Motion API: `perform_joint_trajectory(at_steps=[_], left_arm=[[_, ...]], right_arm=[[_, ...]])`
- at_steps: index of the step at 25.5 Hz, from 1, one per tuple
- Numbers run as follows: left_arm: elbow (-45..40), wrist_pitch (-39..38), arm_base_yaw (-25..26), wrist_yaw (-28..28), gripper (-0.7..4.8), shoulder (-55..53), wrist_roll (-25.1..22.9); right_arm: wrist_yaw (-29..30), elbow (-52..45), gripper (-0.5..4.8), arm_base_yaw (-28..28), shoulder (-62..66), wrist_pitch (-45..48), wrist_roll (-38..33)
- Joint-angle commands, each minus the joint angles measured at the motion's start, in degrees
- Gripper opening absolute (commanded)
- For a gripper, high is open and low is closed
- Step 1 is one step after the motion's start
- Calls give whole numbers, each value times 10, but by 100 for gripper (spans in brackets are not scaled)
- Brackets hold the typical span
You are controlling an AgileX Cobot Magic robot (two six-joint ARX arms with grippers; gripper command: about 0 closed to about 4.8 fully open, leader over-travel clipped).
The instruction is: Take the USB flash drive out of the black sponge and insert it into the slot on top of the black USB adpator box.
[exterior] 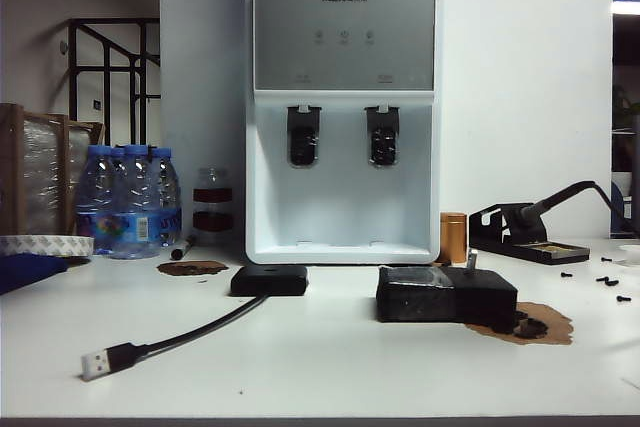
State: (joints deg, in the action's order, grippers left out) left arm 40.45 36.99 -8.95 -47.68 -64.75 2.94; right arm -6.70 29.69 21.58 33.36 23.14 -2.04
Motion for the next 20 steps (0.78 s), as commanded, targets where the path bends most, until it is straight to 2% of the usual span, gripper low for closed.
perform_joint_trajectory(at_steps=[1, 3, 4, 7, 11, 13, 17, 20], left_arm=[[39, 48, -35, -49, -4, -151, -66], [71, 46, -44, -70, -4, -253, -73], [81, 46, -47, -78, -4, -281, -75], [104, 46, -53, -97, -4, -339, -85], [123, 44, -80, -94, -4, -384, -92], [133, 26, -107, -94, -4, -401, -121], [137, 1, -162, -60, -4, -413, -186], [137, -20, -193, -35, -4, -416, -197]], right_arm=[[-88, -27, 242, 97, 98, 38, 52], [-192, -45, 236, 171, 190, 122, 71], [-218, -45, 236, 182, 219, 139, 69], [-258, -46, 236, 185, 280, 173, 56], [-334, -49, 214, 185, 344, 203, -4], [-340, -54, 213, 185, 376, 233, -47], [-323, -56, 213, 186, 435, 253, -61], [-291, -70, 214, 187, 492, 318, -73]])
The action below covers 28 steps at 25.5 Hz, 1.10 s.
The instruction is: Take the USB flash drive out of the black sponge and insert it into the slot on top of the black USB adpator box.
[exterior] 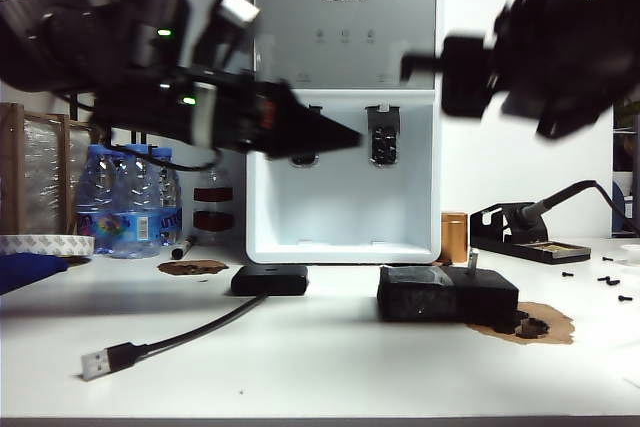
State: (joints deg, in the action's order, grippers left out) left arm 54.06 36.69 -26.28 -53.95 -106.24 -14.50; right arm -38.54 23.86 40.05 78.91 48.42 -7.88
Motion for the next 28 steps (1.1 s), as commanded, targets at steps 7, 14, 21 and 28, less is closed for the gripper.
perform_joint_trajectory(at_steps=[7, 14, 21, 28], left_arm=[[32, -20, -82, 136, -4, -68, -50], [88, -23, -79, 158, -4, -128, -50], [92, -31, -87, 153, -4, -151, -71], [93, -35, -89, 154, -4, -170, -79]], right_arm=[[47, -112, 214, 2, 177, 301, -31], [66, -115, 214, 2, 205, 302, -32], [78, -114, 214, 2, 218, 302, 1], [79, -87, 214, 2, 264, 302, 2]])
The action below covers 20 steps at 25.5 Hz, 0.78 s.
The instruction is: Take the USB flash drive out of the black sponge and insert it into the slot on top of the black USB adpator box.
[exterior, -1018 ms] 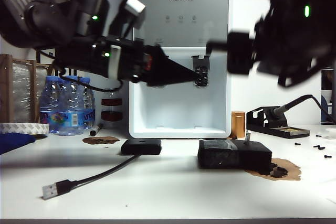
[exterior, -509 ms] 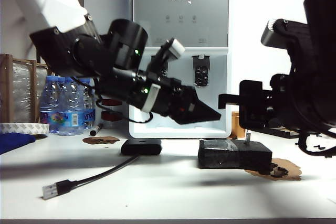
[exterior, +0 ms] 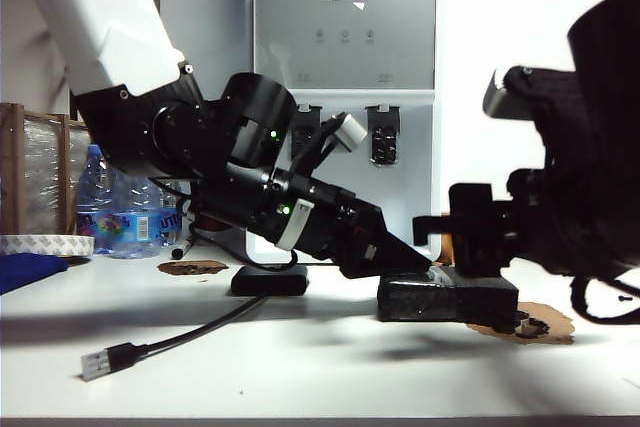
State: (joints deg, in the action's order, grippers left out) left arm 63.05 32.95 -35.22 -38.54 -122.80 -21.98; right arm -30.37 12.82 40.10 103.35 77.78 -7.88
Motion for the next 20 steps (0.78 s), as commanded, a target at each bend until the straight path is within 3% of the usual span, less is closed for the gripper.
perform_joint_trajectory(at_steps=[1, 7, 20], left_arm=[[3, -7, 0, 0, -4, -4, -6], [3, -29, 1, 0, -4, -4, -7], [3, -29, 0, 0, -4, -4, -7]], right_arm=[[-3, 38, 214, 1, 31, 9, 2], [-86, 76, 210, 1, 60, 9, -37], [-102, 75, 212, 1, 61, -6, -41]])
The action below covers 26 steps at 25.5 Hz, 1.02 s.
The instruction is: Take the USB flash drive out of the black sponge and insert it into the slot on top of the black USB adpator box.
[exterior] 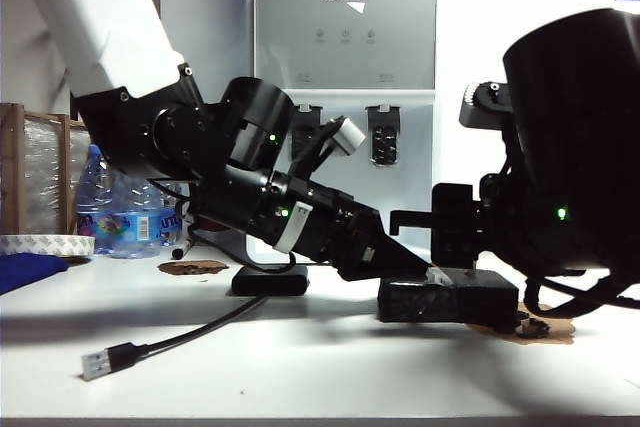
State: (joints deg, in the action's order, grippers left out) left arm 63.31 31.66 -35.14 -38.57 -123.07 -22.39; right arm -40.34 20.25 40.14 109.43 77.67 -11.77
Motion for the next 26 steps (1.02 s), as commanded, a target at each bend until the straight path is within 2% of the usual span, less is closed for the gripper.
perform_joint_trajectory(at_steps=[1, 24, 26], left_arm=[[0, -16, 0, 0, -4, -2, -3], [0, -16, 0, 0, -4, -2, -3], [0, -16, -1, 0, -4, -2, -3]], right_arm=[[-2, 1, 212, 1, 0, -5, -2], [-2, 4, 214, -1, 19, -33, -35], [14, 8, 214, -8, 19, -36, -35]])
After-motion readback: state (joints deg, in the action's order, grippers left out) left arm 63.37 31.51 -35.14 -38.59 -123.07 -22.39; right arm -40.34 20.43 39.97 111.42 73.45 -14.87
